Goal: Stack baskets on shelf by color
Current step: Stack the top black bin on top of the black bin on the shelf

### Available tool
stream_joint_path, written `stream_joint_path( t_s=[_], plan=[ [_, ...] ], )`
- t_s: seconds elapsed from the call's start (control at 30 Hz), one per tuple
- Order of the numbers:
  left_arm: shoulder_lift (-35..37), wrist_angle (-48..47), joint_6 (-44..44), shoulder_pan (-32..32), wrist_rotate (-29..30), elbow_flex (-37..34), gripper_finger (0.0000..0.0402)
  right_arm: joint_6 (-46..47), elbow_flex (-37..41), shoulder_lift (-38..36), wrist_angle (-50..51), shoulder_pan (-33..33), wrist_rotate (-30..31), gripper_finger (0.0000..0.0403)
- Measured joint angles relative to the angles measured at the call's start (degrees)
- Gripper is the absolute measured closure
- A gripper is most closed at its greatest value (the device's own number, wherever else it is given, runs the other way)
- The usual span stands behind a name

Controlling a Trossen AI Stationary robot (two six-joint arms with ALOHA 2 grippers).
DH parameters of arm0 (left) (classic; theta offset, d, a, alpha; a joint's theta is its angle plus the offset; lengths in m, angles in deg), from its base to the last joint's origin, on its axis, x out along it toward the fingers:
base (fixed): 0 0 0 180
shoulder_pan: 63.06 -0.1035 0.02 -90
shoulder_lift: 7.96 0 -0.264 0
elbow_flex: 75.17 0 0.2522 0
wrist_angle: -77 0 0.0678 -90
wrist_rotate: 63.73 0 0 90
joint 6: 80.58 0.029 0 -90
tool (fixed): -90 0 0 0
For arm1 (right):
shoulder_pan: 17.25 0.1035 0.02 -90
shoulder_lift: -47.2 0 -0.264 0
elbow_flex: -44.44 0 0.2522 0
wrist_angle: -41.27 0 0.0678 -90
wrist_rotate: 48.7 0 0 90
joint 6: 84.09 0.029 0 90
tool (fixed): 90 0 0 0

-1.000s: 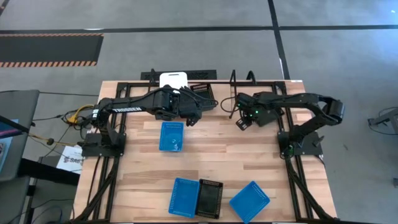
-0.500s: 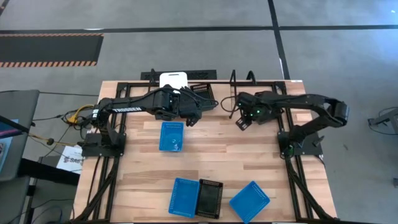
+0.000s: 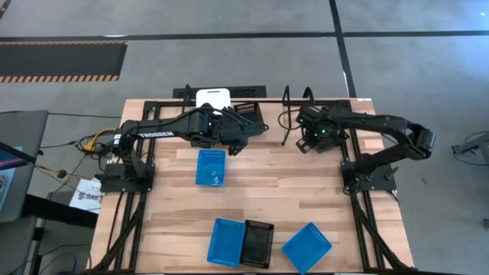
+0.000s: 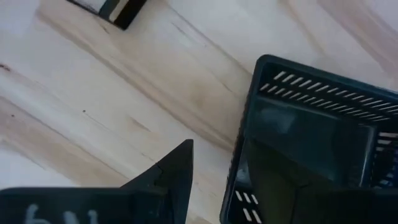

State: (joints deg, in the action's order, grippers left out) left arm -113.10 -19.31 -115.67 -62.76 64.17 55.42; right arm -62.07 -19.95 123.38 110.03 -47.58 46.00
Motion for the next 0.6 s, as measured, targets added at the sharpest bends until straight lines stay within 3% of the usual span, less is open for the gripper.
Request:
stream_joint_path(
  t_s=[0.6],
  plan=[
    [0.0,0.0,0.0,0.1,0.0,0.0,0.0401,-1.1,0.0,0.0,0.1,-2.1,1.4,0.0227]
  ],
)
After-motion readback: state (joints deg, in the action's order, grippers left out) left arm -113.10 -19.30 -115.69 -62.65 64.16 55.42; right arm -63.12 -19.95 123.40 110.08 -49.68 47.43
